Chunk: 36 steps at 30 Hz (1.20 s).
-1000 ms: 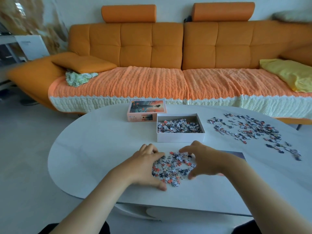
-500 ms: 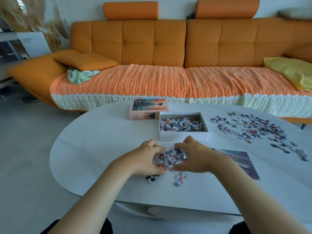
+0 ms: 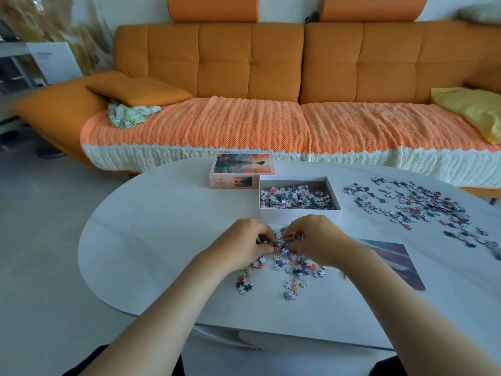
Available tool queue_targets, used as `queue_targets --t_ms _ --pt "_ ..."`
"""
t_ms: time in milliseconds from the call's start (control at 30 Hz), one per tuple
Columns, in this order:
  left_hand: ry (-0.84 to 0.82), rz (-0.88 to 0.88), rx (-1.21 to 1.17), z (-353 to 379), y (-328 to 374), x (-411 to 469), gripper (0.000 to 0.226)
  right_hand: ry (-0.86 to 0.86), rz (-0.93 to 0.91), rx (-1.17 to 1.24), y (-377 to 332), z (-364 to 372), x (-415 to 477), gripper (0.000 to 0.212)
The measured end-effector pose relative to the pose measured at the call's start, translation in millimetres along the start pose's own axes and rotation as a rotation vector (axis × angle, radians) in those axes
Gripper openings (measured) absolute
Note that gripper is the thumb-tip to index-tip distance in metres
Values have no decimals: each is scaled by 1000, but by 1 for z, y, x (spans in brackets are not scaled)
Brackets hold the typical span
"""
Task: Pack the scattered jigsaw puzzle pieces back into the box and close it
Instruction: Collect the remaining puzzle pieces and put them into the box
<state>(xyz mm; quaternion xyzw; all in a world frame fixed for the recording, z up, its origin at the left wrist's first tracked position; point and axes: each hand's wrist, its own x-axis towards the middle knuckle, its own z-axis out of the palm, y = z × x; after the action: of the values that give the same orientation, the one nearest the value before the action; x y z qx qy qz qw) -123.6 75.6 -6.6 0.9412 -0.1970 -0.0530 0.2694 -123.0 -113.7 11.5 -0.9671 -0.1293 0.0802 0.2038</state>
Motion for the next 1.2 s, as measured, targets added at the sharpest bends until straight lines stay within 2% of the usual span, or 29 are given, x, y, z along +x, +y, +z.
queue_targets --t_ms 100,200,400,533,700,900,1067,1133,1200 --pt "27 -21 -84 -4 3 7 12 -11 32 88 6 -5 3 15" --pt "76 -32 -189 -11 6 18 8 51 39 163 10 -18 6 5" --pt "294 -15 -299 -17 15 51 11 390 19 325 21 -37 23 5" --pt "386 37 -254 -10 17 76 13 562 -34 168 28 -29 42 13" --pt "332 131 -36 2 10 94 18 398 -57 37 40 -13 51 28" --pt "334 161 201 0 5 93 30 522 -48 49 42 -21 49 22" --pt "202 147 135 -3 4 75 34 194 -122 47 36 -15 40 30" --pt "147 170 127 -1 1 71 36 176 -119 -18 35 -11 38 32" --pt "115 145 30 -1 -2 67 42 235 -127 -77 36 -9 38 30"
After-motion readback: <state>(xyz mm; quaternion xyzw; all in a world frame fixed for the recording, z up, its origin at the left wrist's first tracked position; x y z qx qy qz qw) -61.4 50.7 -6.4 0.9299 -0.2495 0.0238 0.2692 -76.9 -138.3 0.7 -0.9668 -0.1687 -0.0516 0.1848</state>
